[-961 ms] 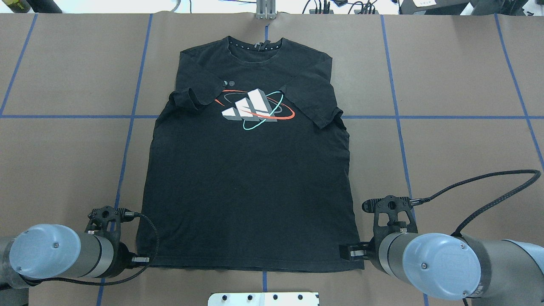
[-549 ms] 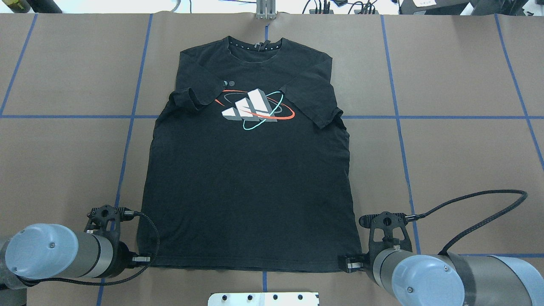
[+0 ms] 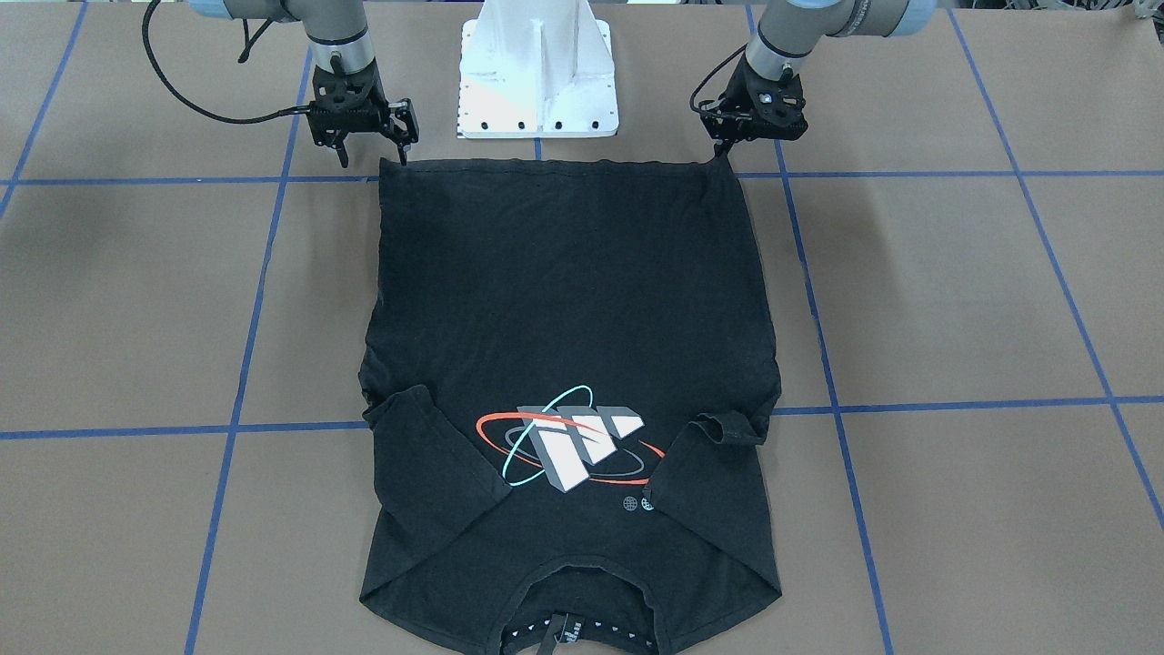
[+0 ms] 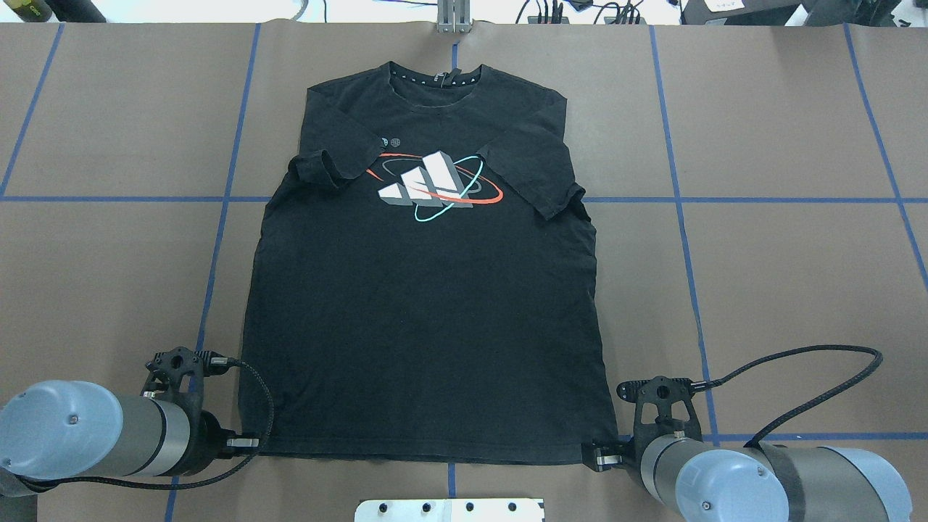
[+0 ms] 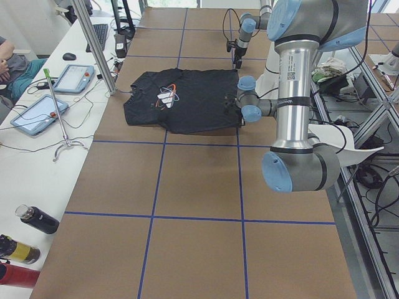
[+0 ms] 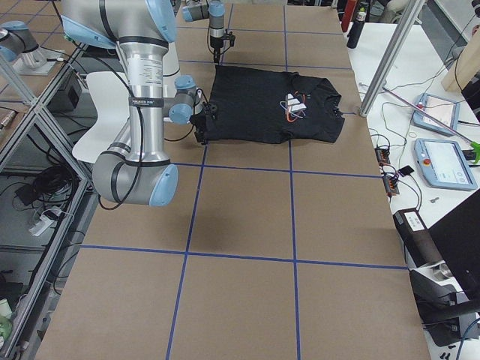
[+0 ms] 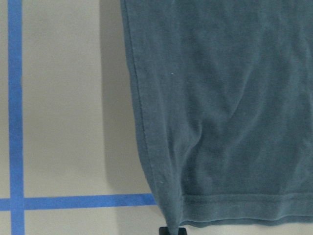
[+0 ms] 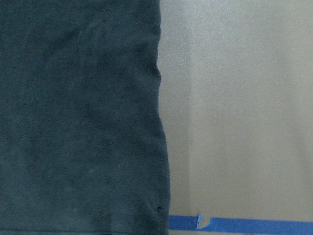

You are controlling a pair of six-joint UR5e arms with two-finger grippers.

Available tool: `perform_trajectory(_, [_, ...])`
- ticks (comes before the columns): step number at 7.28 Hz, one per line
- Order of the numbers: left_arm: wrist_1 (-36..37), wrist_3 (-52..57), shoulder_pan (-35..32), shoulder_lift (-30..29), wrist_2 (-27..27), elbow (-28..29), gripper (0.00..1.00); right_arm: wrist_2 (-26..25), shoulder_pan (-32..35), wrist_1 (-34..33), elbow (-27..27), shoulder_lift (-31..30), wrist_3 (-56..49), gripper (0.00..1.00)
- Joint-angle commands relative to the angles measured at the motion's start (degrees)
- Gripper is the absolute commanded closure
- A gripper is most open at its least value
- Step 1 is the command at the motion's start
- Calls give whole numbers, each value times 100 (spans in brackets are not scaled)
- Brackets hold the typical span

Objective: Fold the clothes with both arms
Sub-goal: 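Close both grippers on the hem corners nearest the robot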

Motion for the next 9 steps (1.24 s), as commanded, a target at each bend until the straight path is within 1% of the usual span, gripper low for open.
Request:
perform_trajectory(1, [0, 0, 6, 0, 0, -7, 100, 0, -5, 75, 9, 20, 6, 34])
perform_trajectory(2, [0, 0, 6, 0, 0, 2, 100, 0, -5, 66, 10, 29, 6, 36])
perform_trajectory(7, [0, 0, 6, -9, 0, -15, 100, -9, -22, 58, -61, 38, 14, 36])
perform_trajectory(8, [0, -9, 6, -9, -9, -15, 100, -9, -22, 57, -61, 38, 14, 41])
perform_trajectory(9, [0, 0, 6, -9, -9, -24, 100, -18, -40, 40, -61, 38, 32, 48])
